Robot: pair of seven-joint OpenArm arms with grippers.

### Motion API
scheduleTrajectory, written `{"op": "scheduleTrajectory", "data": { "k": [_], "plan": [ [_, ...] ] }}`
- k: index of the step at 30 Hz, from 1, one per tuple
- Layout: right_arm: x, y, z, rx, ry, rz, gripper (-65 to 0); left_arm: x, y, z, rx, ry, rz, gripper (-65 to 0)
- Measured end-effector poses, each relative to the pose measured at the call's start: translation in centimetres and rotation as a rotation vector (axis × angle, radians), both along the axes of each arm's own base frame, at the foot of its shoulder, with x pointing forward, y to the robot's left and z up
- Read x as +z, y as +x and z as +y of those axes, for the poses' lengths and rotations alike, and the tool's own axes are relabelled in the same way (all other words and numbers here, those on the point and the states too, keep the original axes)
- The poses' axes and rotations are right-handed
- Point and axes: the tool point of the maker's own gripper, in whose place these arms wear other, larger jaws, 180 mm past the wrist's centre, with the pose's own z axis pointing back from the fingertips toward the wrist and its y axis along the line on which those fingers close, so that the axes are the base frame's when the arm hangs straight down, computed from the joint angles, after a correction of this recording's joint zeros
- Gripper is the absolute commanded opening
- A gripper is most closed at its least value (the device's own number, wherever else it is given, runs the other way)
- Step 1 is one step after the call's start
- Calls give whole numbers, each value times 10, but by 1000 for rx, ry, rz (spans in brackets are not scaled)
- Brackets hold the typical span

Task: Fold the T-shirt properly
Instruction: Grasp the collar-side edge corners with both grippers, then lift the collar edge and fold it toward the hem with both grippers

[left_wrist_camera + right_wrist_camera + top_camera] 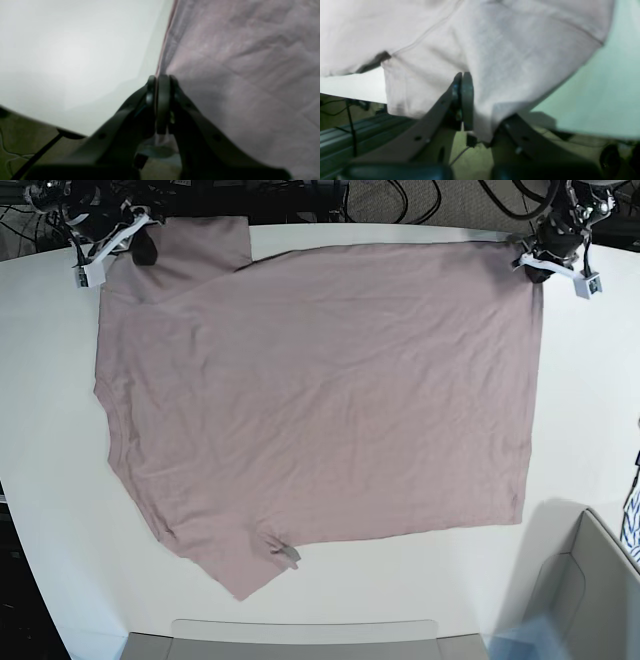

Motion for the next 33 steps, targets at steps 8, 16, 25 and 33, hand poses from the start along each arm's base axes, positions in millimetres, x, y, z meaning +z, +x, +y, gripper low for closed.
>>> {"op": "scheduleTrajectory", "data": {
  "k": [8,16,25,33],
  "plan": [
    [21,-6,-6,13,-55,-24,-650,36,0,17,2,76,-61,-650],
    [31,30,-7,22,-74,-112,-650,42,30,8,-15,40,-73,-650],
    [26,70,1,127,-221,-144,-650,58,69,4,-24,21,-155,-650],
    [31,108,16,210,-318,-200,-650,38,84,13,36,-35,-144,-650]
  ]
}}
